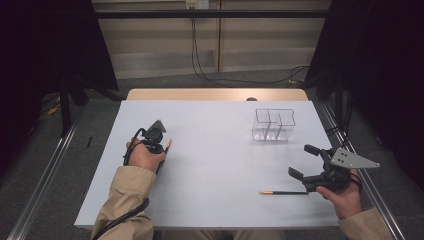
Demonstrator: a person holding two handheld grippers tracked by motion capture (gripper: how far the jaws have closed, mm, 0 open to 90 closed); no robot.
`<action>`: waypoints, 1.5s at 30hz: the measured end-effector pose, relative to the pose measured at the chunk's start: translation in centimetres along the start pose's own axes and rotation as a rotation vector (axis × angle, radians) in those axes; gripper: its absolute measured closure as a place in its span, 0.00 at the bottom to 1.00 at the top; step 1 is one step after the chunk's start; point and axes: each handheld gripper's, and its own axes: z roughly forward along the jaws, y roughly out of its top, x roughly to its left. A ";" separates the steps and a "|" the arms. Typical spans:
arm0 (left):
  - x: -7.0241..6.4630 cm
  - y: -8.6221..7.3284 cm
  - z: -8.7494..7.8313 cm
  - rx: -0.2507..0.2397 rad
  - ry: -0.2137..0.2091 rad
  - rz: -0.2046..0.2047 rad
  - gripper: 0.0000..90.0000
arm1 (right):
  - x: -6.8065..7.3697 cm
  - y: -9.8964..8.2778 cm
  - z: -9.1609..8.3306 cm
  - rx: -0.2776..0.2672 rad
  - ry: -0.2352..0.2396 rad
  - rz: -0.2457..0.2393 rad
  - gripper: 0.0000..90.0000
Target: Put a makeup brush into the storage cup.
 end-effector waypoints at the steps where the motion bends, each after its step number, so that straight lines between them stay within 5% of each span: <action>1: 0.0 0.0 -0.1 -0.001 -0.003 -0.002 0.94 | 0.0 0.0 0.0 0.000 -0.002 -0.001 0.01; 10: 0.4 -0.2 -0.7 -0.045 -0.046 -0.011 0.94 | 0.0 0.0 0.1 -0.001 0.003 -0.003 0.01; 15: 0.5 -0.4 -1.2 -0.109 -0.076 -0.018 0.94 | 0.0 0.0 0.1 0.001 0.002 -0.002 0.01; 29: 0.5 -1.4 -2.2 -0.342 -0.094 -0.031 0.94 | 0.0 0.0 0.1 0.001 0.002 -0.003 0.01; 38: 0.2 -2.2 -2.7 -0.537 -0.161 -0.022 0.94 | 0.0 0.0 0.1 0.002 0.001 -0.003 0.01; 45: 0.1 -2.9 -2.5 -0.638 -0.209 -0.003 0.94 | 0.1 0.0 0.2 0.002 0.007 -0.006 0.01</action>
